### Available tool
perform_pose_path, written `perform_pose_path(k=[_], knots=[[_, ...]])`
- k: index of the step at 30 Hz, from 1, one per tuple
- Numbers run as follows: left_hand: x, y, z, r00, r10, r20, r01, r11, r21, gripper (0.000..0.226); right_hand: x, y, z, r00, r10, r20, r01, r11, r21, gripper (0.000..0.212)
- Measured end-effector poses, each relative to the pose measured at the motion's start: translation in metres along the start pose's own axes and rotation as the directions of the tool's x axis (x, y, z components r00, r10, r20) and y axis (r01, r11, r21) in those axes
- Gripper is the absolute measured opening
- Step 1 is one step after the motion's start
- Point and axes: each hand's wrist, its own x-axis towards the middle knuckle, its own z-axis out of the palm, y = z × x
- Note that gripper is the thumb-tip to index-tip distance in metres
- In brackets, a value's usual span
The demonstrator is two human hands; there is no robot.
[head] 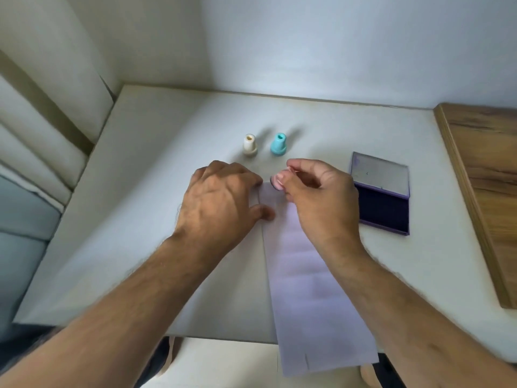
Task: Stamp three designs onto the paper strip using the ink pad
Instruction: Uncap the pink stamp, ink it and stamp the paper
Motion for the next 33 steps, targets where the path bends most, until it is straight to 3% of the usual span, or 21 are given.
perform_pose_path(k=[3, 8, 28, 33], knots=[[0.002, -0.001, -0.001, 1.0, -0.001, 0.003, 0.001, 1.0, 0.003, 0.048, -0.004, 0.003, 0.007, 0.993, -0.114, -0.03, 0.107, 0.978, -0.177, 0.02], [0.004, -0.002, 0.006, 0.999, -0.022, -0.025, 0.021, 1.0, -0.018, 0.045, -0.006, 0.0, 0.011, 0.979, -0.201, -0.037, 0.183, 0.943, -0.28, 0.019], [0.007, -0.005, 0.01, 0.996, -0.044, -0.083, 0.04, 0.998, -0.045, 0.046, -0.01, 0.001, 0.023, 0.946, -0.322, -0.028, 0.272, 0.84, -0.469, 0.011], [0.007, -0.005, 0.009, 0.996, -0.043, -0.08, 0.042, 0.999, -0.021, 0.041, -0.002, -0.006, 0.023, 0.958, -0.278, 0.071, 0.269, 0.784, -0.56, 0.006]])
